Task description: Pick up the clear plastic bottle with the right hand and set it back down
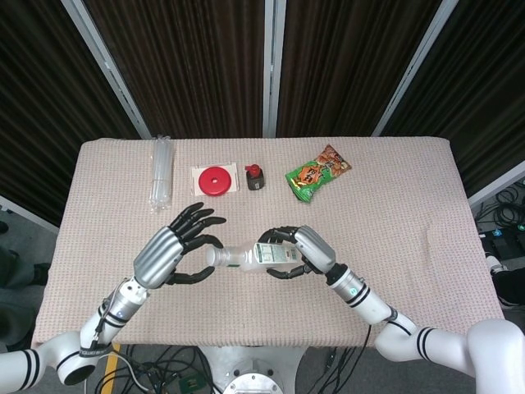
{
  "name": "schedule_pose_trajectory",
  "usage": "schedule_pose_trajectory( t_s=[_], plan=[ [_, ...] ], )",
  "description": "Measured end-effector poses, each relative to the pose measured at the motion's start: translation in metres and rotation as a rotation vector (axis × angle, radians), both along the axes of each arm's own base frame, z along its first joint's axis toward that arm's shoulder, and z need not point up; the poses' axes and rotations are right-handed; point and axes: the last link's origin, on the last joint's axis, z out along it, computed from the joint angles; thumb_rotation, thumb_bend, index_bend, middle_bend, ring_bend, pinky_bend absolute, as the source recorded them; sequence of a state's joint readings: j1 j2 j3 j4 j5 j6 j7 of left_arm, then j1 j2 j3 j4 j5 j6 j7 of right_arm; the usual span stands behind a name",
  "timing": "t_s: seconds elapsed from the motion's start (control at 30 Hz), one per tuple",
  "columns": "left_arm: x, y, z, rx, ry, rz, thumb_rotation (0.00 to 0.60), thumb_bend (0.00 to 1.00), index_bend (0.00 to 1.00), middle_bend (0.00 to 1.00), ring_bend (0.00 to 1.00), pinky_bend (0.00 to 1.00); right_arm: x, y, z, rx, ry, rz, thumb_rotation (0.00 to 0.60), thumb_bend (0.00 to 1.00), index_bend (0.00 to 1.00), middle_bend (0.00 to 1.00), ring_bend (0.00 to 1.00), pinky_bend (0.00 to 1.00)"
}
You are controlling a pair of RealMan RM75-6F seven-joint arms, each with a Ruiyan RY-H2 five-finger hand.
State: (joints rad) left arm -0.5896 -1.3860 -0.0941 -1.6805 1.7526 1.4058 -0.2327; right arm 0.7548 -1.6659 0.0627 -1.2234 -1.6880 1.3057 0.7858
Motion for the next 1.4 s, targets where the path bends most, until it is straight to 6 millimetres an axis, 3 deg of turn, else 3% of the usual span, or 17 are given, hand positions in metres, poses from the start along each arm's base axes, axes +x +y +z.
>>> schedule_pose_trajectory(
  t_s=[0.23,0.33,0.63,1.03,1.23,1.4],
  plan=[
    [0.001,0.000,0.000,0.002,-0.004,-0.002,0.600,0.29,0.43,0.17,0.07,0.04,0.000,0.000,0.000,0.002,-0.004,-0.001,0.600,0.42,0.63,0.56,0.43,0.54],
    [0.001,0.000,0.000,0.004,-0.010,-0.003,0.600,0.30,0.45,0.22,0.08,0.04,0.000,0.000,0.000,0.002,-0.004,-0.002,0.600,0.42,0.63,0.56,0.43,0.54],
    [0.000,0.001,0.002,0.021,-0.016,-0.005,0.600,0.32,0.47,0.50,0.31,0.06,-0.003,0.000,0.002,-0.006,-0.002,-0.005,0.600,0.42,0.63,0.56,0.43,0.54],
    [-0.013,0.006,0.012,0.068,0.017,0.022,0.600,0.32,0.47,0.52,0.33,0.06,-0.014,-0.002,0.010,-0.035,0.044,-0.017,0.600,0.42,0.63,0.56,0.43,0.54],
    [-0.035,0.013,0.012,0.083,0.112,0.086,0.600,0.32,0.46,0.51,0.33,0.06,-0.035,-0.004,0.022,-0.079,0.142,-0.038,0.600,0.42,0.63,0.55,0.43,0.55],
    [-0.058,0.017,-0.001,0.062,0.294,0.150,0.600,0.32,0.46,0.51,0.33,0.06,-0.057,-0.007,0.036,-0.140,0.282,-0.062,0.600,0.42,0.63,0.55,0.43,0.55]
  ],
)
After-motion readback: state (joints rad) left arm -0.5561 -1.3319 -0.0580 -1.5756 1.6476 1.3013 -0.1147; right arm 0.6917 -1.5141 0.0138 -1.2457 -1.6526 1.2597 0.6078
